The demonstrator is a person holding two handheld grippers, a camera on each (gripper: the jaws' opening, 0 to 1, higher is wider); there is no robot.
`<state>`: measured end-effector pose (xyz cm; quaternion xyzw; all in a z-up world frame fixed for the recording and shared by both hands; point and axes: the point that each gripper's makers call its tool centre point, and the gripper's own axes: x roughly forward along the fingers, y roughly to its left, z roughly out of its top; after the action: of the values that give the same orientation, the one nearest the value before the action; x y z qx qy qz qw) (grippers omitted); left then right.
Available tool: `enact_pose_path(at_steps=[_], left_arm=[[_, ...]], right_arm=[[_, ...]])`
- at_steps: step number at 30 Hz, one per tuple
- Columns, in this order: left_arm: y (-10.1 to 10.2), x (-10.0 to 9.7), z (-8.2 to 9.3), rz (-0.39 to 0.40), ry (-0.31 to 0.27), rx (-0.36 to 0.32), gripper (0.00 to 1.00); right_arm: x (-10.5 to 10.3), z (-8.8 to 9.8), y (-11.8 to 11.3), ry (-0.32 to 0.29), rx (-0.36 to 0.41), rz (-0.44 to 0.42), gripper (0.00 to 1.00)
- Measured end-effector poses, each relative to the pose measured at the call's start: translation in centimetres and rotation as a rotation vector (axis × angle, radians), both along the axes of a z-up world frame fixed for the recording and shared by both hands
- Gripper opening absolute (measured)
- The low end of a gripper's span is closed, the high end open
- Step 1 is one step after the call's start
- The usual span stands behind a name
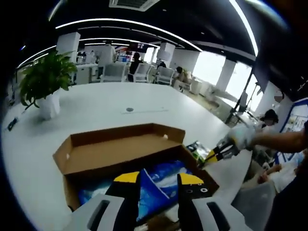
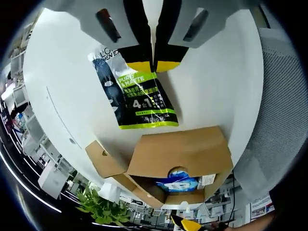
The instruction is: Operate the shoe box by opening the lid, removing the specified soft item, and placing it in the target area until the item is outside and the box remains undamaged.
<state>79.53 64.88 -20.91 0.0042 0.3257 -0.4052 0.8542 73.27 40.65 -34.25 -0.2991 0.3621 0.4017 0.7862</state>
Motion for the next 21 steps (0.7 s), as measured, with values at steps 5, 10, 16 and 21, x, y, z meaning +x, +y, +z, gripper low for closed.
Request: enact_pose_path(at_steps=[5, 10, 16, 21], left_arm=[[1.7, -0.2, 0.3, 0.028, -0.01, 0.009, 0.3], [3.0, -0.3, 0.4, 0.058, -0.017, 0.01, 0.3], [4.4, -0.4, 0.1, 0.081, -0.016, 0.015, 0.3], [5.2, -0.6, 0.0, 0.093, -0.018, 0.021, 0.3]], right_arm=[[0.1, -0.3, -0.2, 0.012, -0.011, -0.018, 0.0], [1.1, -1.0, -1.0, 0.02, -0.015, -0.08, 0.0], [1.2, -1.2, -1.0, 0.053, 0.014, -0.153, 0.0], [1.2, -1.4, -0.8, 0.07, 0.043, -0.215, 0.0]])
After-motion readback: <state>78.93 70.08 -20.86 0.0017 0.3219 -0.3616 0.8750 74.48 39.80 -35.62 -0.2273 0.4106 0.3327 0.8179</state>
